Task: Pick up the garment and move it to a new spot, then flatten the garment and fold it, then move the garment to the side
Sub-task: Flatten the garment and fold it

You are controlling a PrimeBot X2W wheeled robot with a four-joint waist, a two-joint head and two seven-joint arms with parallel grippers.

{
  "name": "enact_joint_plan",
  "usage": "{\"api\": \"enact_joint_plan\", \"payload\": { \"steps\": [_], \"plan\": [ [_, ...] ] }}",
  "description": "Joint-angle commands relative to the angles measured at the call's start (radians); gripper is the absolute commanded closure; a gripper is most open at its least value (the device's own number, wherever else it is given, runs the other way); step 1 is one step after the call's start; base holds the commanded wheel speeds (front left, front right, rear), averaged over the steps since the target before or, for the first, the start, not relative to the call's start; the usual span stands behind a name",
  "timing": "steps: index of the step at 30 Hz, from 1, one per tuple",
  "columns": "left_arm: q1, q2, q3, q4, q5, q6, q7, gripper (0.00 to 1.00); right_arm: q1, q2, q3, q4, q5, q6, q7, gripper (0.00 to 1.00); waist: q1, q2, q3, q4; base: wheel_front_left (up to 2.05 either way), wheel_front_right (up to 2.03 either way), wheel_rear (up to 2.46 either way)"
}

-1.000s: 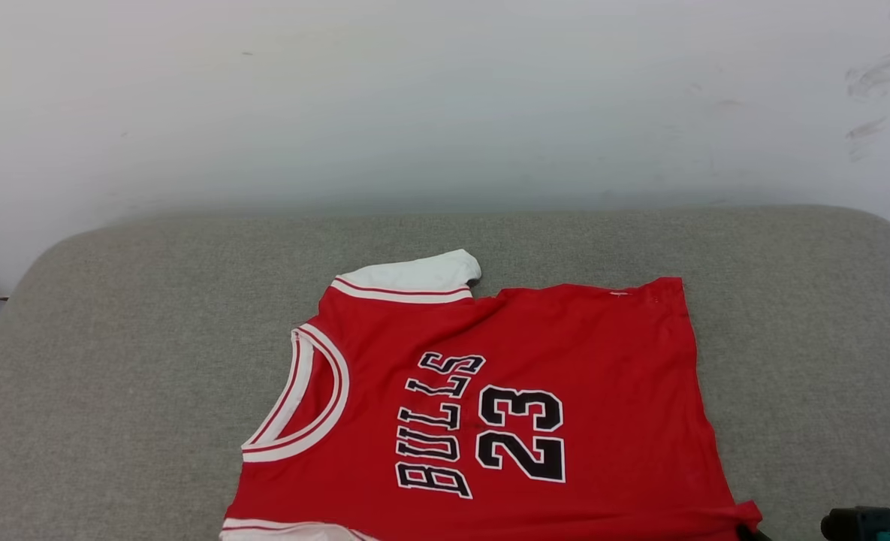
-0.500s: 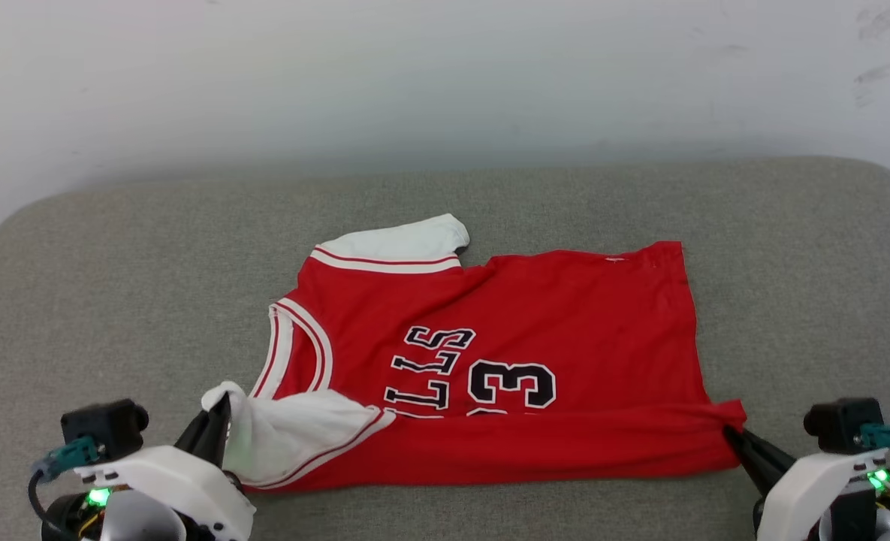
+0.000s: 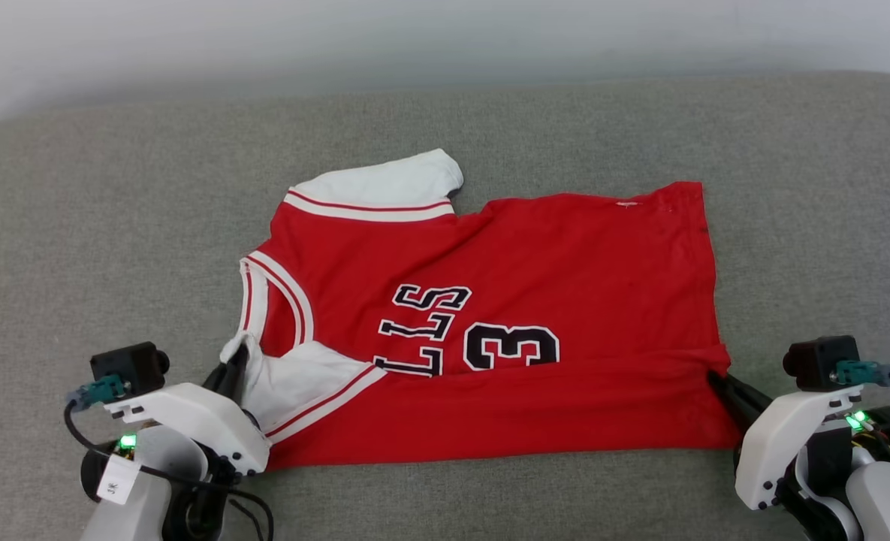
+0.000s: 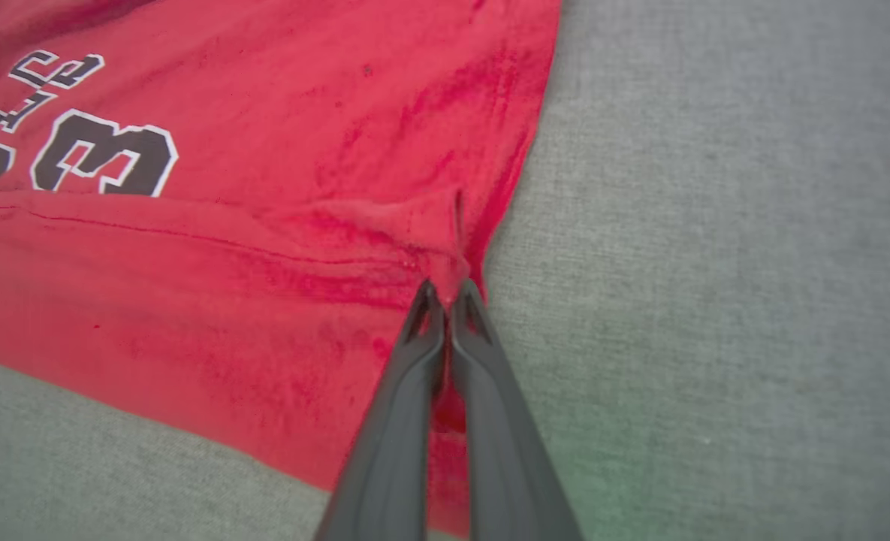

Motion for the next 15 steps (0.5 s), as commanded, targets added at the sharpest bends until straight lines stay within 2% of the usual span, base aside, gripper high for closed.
{"api": "enact_joint_plan", "payload": {
  "steps": [1,3,5,6,7,8,9,15],
  "plan": [
    [-0.016,-0.007,0.0,0.017,-0.005,-0.007,-0.004,1.0,-0.014,0.005,0.004,0.015,0.009,-0.001,-0.009,1.0,-0.0003,0.0,0.011,-0.001,0.0,0.0,0.0],
    [-0.033,-0.015,-0.004,0.076,-0.019,-0.021,0.005,1.0,-0.028,0.005,0.019,0.056,0.01,-0.001,-0.028,1.0,-0.0003,0.0,0.015,-0.001,0.0,0.0,0.0],
    [-0.05,-0.025,-0.01,0.127,-0.032,-0.039,0.014,1.0,-0.035,0.009,0.03,0.095,0.016,-0.001,-0.052,0.71,-0.0003,0.0,0.018,0.0,0.0,0.0,0.0],
    [-0.056,-0.03,-0.014,0.146,-0.038,-0.047,0.019,0.96,-0.038,0.008,0.036,0.111,0.019,-0.001,-0.061,0.58,-0.0003,0.0,0.017,0.002,0.0,0.0,0.0],
    [-0.063,-0.032,-0.017,0.166,-0.041,-0.054,0.018,0.71,-0.041,0.009,0.041,0.124,0.026,-0.001,-0.076,0.0,-0.0003,0.0,0.015,0.004,0.0,0.0,0.0],
    [-0.069,-0.037,-0.014,0.18,-0.05,-0.062,0.011,0.53,-0.044,0.008,0.051,0.131,0.025,-0.001,-0.091,0.0,-0.0003,0.0,0.011,0.005,0.0,0.0,0.0],
    [-0.074,-0.037,-0.011,0.194,-0.052,-0.07,0.005,0.0,-0.046,0.005,0.06,0.132,0.027,-0.001,-0.111,0.0,-0.0003,0.0,0.005,0.004,0.0,0.0,0.0],
    [-0.079,-0.003,0.005,0.227,-0.041,-0.068,-0.029,0.0,-0.031,0.004,0.015,0.101,0.013,-0.001,-0.306,0.0,-0.0003,0.0,-0.043,0.002,0.0,0.0,0.0]
  ]
}}
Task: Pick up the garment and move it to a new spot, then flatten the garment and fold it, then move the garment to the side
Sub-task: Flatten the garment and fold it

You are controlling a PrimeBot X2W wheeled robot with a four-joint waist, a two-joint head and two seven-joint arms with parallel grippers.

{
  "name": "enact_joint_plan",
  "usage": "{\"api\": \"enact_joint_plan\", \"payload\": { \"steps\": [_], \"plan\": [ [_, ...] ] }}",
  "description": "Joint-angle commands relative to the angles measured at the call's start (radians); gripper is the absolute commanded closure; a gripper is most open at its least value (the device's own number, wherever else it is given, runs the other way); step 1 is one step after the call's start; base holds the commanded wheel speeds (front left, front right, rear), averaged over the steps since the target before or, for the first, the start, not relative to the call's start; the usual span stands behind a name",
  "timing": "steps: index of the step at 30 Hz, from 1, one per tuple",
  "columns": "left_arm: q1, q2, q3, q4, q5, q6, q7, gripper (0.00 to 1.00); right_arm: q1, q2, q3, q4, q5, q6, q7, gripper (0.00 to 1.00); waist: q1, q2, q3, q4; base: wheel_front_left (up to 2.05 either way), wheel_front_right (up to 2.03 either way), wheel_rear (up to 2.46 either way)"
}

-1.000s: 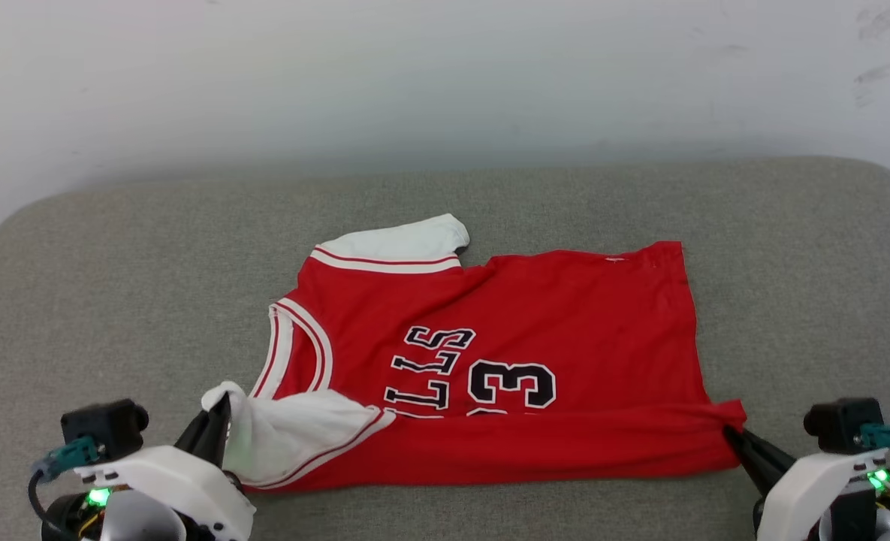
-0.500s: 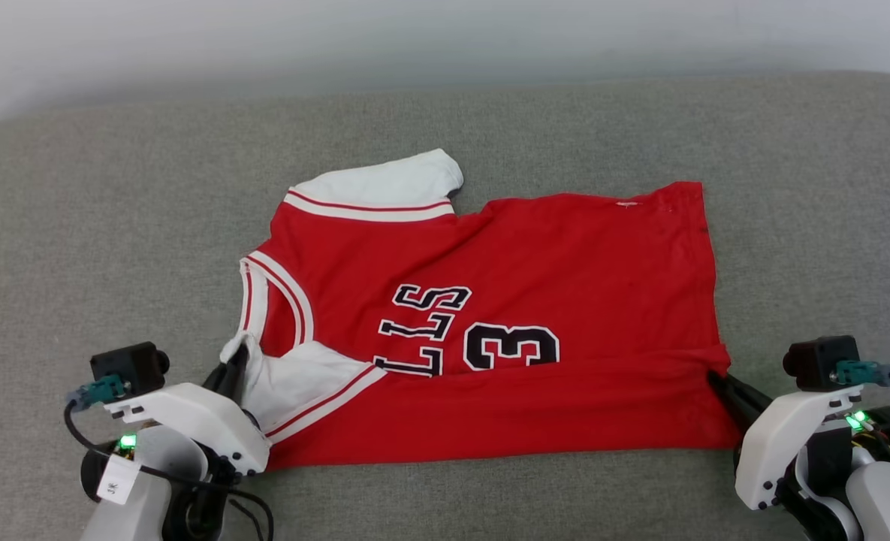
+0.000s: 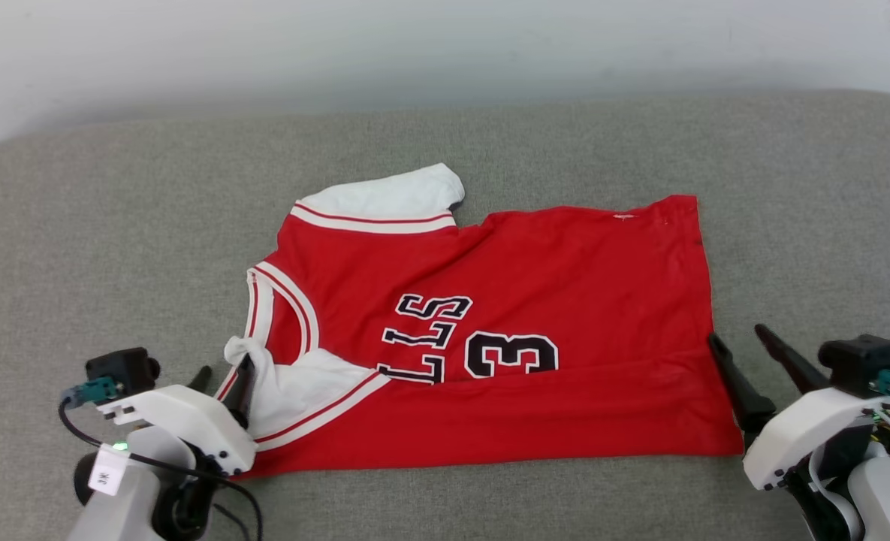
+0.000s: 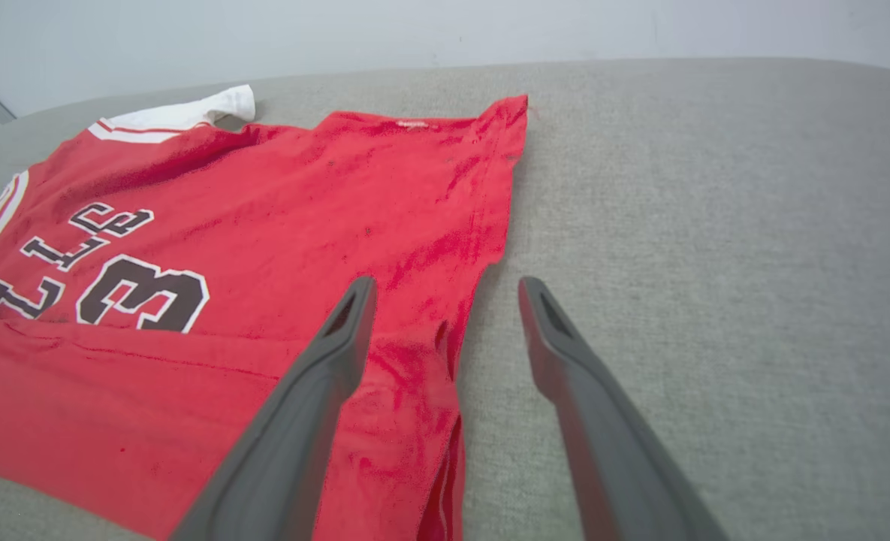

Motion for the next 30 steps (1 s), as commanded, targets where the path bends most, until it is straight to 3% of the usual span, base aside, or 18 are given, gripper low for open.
{"api": "enact_joint_plan", "payload": {
  "steps": [1,8,15,22,26,30],
  "plan": [
    [0.002,0.024,0.006,-0.002,0.015,0.012,-0.008,0.0,0.021,0.005,-0.025,-0.016,-0.017,-0.001,-0.052,0.0,-0.0001,-0.0001,-0.027,-0.001,0.0,0.0,0.0],
    [0.029,0.103,0.006,-0.079,0.024,0.05,0.088,0.0,0.102,0.057,-0.131,-0.102,-0.098,-0.001,-0.106,0.0,-0.0001,-0.0001,-0.104,-0.001,0.0,0.0,0.0],
    [0.071,0.212,-0.011,-0.248,-0.064,0.07,0.441,0.0,0.197,0.125,-0.207,-0.234,-0.16,-0.001,-0.045,0.0,-0.0001,-0.0001,-0.142,-0.008,0.0,0.0,0.0],
    [0.108,0.281,-0.036,-0.378,-0.148,0.165,0.773,0.0,0.237,0.171,-0.235,-0.323,-0.189,-0.001,0.017,0.0,-0.0001,-0.0001,-0.116,-0.027,0.0,0.0,0.0],
    [0.108,0.286,-0.048,-0.389,-0.151,0.22,0.836,0.0,0.228,0.182,-0.235,-0.346,-0.189,-0.001,0.029,0.0,-0.0001,-0.0001,-0.081,-0.043,0.0,0.0,0.0],
    [0.108,0.262,-0.055,-0.355,-0.149,0.239,0.831,0.0,0.212,0.185,-0.235,-0.352,-0.177,-0.001,0.038,0.0,-0.0001,-0.0001,-0.047,-0.058,0.0,0.0,0.0]
  ]
}}
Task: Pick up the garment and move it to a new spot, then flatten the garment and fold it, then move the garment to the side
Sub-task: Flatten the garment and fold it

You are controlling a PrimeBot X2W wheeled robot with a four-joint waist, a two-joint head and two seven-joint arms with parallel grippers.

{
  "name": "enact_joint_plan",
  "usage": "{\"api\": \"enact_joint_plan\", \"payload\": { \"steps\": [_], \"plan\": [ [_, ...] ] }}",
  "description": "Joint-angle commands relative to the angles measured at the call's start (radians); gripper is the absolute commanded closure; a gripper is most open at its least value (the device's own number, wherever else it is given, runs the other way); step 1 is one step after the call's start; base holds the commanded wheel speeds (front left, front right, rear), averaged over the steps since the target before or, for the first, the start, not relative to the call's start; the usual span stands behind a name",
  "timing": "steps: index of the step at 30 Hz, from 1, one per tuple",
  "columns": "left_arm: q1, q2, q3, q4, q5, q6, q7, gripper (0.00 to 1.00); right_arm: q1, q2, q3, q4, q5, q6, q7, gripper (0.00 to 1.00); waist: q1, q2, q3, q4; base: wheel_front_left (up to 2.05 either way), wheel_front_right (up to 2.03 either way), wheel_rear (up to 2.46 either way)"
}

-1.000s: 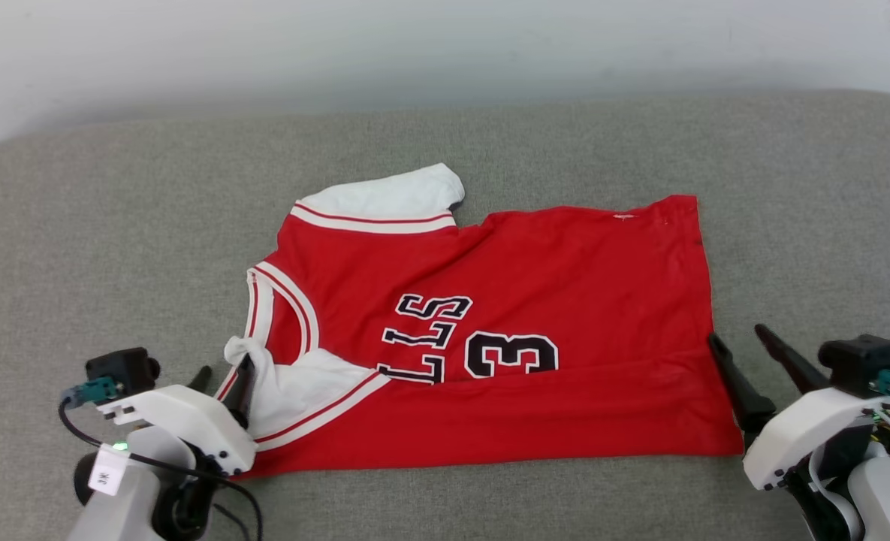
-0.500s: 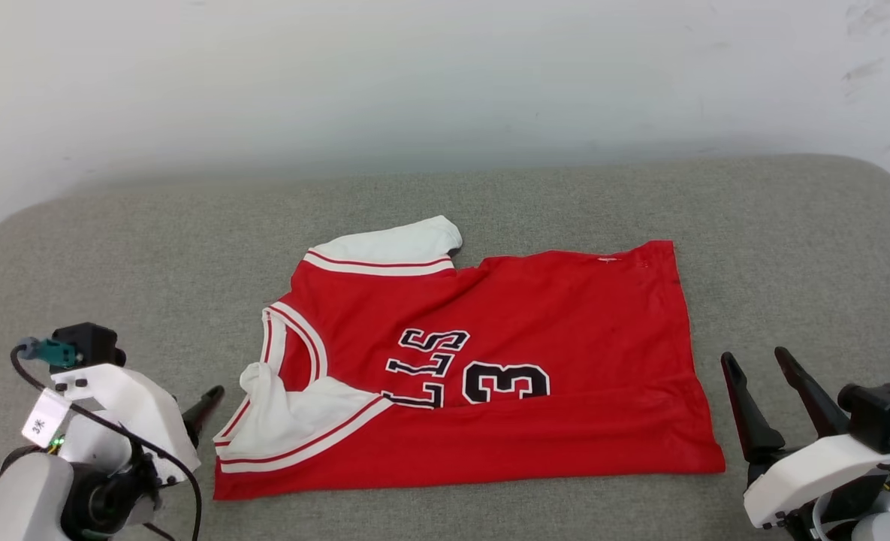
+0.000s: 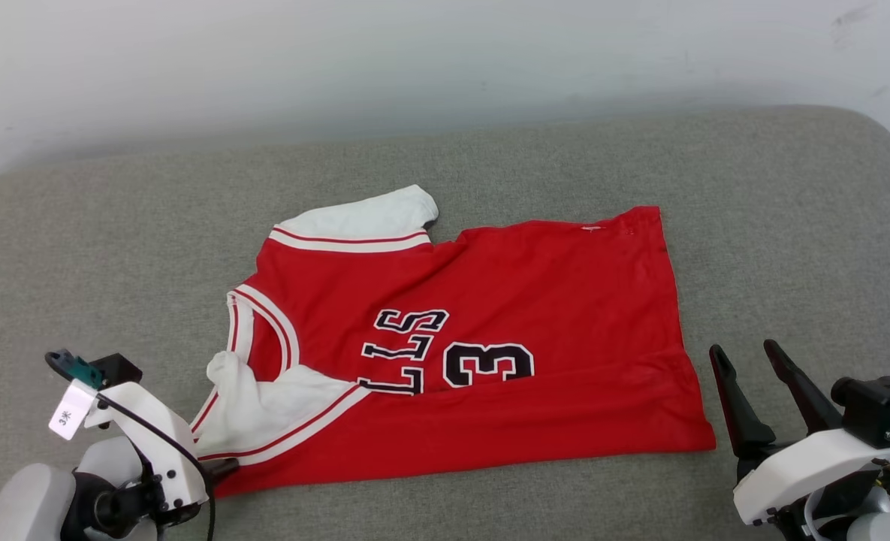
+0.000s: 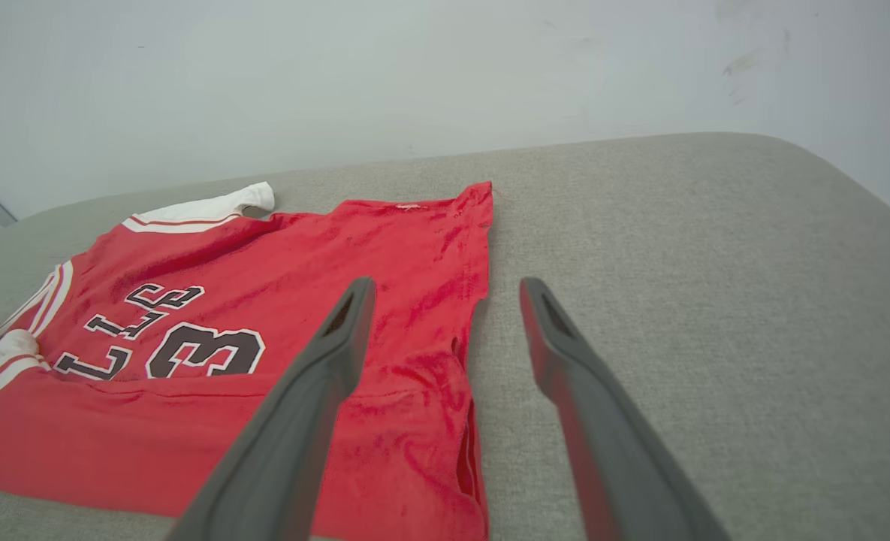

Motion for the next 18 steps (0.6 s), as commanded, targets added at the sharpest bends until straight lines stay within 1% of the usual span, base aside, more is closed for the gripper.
{"api": "enact_joint_plan", "payload": {
  "steps": [1,4,5,7,8,9,10,11,12,15,18],
  "plan": [
    [0.003,-0.015,0.003,0.013,-0.005,0.006,-0.01,0.0,-0.013,0.004,0.001,-0.004,0.007,-0.001,0.001,0.0,0.0001,-0.0001,0.023,-0.014,0.0,0.0,0.0],
    [-0.004,-0.049,-0.01,0.066,-0.015,-0.009,-0.024,0.0,-0.024,-0.001,0.0,0.006,0.022,-0.001,0.006,0.0,0.0001,-0.0001,0.048,-0.024,0.0,0.0,0.0],
    [-0.004,-0.049,-0.01,0.066,-0.015,-0.009,-0.024,0.0,-0.024,-0.001,0.0,0.006,0.022,-0.001,0.006,0.0,0.0001,-0.0001,0.048,-0.024,0.0,0.0,0.0],
    [-0.003,-0.078,-0.032,0.103,-0.023,-0.03,-0.026,0.0,-0.026,-0.01,-0.003,0.021,0.035,-0.001,0.015,0.0,0.0001,-0.0001,0.059,-0.027,0.0,0.0,0.0],
    [-0.001,-0.092,-0.038,0.112,-0.028,-0.04,-0.031,0.12,-0.028,-0.013,-0.004,0.027,0.043,-0.001,0.024,0.0,0.0001,-0.0001,0.061,-0.027,0.0,0.0,0.0],
    [0.001,-0.106,-0.04,0.123,-0.033,-0.044,-0.039,0.54,-0.028,-0.017,-0.005,0.033,0.047,-0.001,0.031,0.0,0.0001,-0.0001,0.063,-0.028,0.0,0.0,0.0],
    [0.002,-0.122,-0.036,0.133,-0.045,-0.052,-0.05,0.73,-0.029,-0.023,0.0,0.039,0.058,-0.001,0.045,0.0,0.0001,-0.0001,0.064,-0.028,0.0,0.0,0.0],
    [0.003,-0.128,-0.039,0.139,-0.044,-0.061,-0.06,0.98,-0.028,-0.029,0.005,0.044,0.072,-0.001,0.062,0.0,0.0001,-0.0001,0.063,-0.029,0.0,0.0,0.0],
    [0.004,-0.133,-0.04,0.146,-0.043,-0.069,-0.07,1.0,-0.027,-0.041,0.007,0.048,0.081,-0.001,0.08,0.0,0.0001,-0.0001,0.061,-0.029,0.0,0.0,0.0],
    [0.006,-0.137,-0.04,0.152,-0.044,-0.085,-0.086,1.0,-0.023,-0.059,0.007,0.057,0.107,-0.001,0.117,0.0,0.0001,-0.0001,0.055,-0.025,0.0,0.0,0.0],
    [-0.001,-0.117,-0.036,0.147,-0.029,-0.107,-0.115,1.0,-0.009,-0.081,-0.002,0.057,0.139,-0.001,0.19,0.0,0.0001,-0.0001,0.038,-0.016,0.0,0.0,0.0]
  ]
}}
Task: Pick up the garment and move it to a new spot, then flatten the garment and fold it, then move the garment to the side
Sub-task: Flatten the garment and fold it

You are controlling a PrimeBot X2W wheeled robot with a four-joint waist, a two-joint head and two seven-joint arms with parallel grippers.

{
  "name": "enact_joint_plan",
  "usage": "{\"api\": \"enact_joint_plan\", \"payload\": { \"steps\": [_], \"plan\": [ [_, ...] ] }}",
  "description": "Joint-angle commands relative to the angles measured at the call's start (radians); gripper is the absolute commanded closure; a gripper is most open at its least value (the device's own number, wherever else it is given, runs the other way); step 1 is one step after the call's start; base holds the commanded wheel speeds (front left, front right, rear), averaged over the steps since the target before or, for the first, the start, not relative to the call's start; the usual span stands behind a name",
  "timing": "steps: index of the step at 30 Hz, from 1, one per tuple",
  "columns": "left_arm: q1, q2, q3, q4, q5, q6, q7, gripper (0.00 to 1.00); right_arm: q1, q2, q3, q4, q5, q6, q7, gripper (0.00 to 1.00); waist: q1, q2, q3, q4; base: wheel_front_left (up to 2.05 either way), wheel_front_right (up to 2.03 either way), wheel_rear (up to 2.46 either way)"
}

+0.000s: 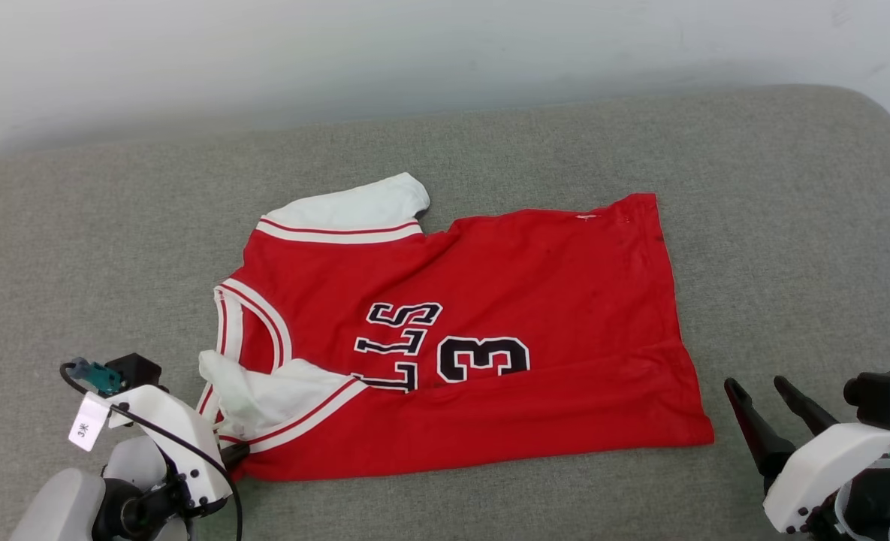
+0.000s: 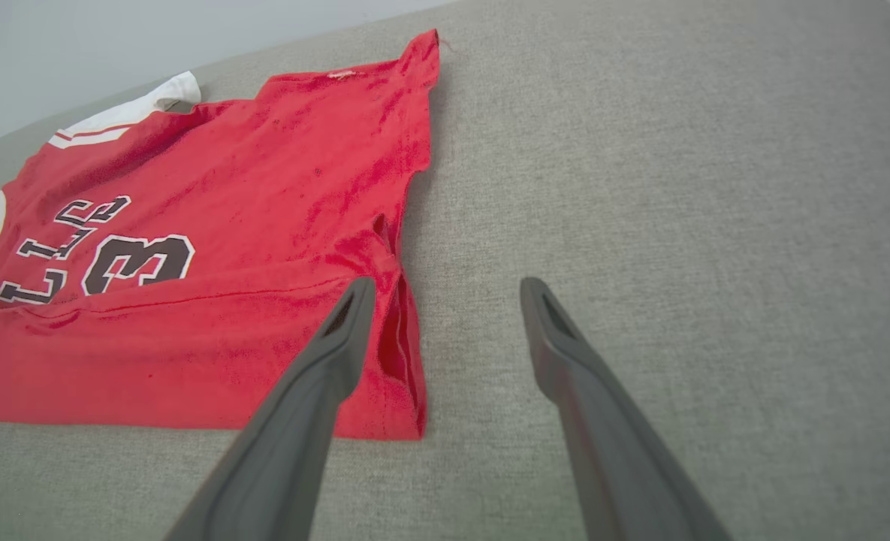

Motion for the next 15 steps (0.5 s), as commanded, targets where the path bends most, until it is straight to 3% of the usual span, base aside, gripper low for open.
{"api": "enact_joint_plan", "payload": {
  "steps": [1,7,15],
  "plan": [
    [0.021,-0.023,-0.02,0.012,0.003,-0.004,0.001,1.0,0.01,-0.008,-0.003,-0.002,0.007,-0.001,0.009,0.0,0.0,-0.0001,-0.008,0.006,0.0,0.0,0.0],
    [0.008,0.012,-0.013,-0.07,0.034,-0.018,-0.04,1.0,0.012,-0.052,-0.019,-0.027,0.059,-0.001,0.221,0.0,0.0,-0.0001,-0.028,0.024,0.0,0.0,0.0],
    [-0.008,0.038,-0.018,-0.216,0.067,0.011,-0.036,1.0,-0.058,-0.086,0.029,-0.041,0.1,-0.001,0.454,0.0,0.0,-0.0001,0.001,0.058,0.0,0.0,0.0]
  ]
}}
